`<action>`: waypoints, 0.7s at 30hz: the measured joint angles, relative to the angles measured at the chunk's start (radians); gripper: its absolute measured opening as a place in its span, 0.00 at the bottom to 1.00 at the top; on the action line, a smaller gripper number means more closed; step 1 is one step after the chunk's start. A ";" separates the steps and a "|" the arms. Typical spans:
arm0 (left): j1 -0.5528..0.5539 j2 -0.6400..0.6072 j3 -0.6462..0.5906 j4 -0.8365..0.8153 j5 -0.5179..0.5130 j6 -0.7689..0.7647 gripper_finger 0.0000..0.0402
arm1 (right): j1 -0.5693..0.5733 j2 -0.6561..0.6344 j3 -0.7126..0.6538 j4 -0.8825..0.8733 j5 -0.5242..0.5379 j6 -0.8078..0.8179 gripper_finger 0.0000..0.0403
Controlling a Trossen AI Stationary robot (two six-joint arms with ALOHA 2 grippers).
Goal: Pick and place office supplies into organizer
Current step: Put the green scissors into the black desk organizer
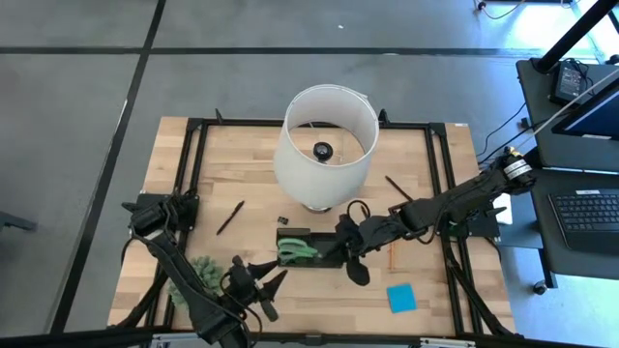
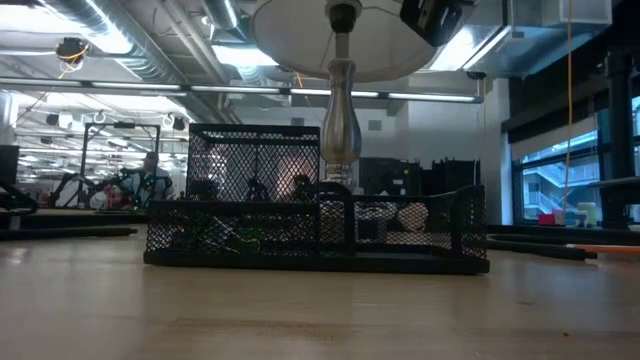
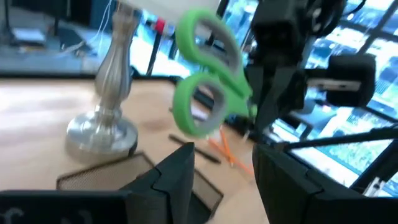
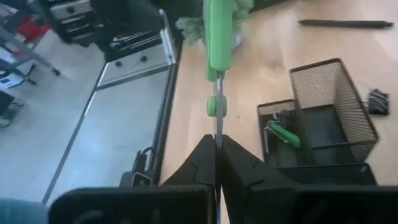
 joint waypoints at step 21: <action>0.027 0.000 0.000 0.067 -0.063 0.039 0.38 | 0.000 -0.002 0.000 0.129 -0.117 -0.071 0.03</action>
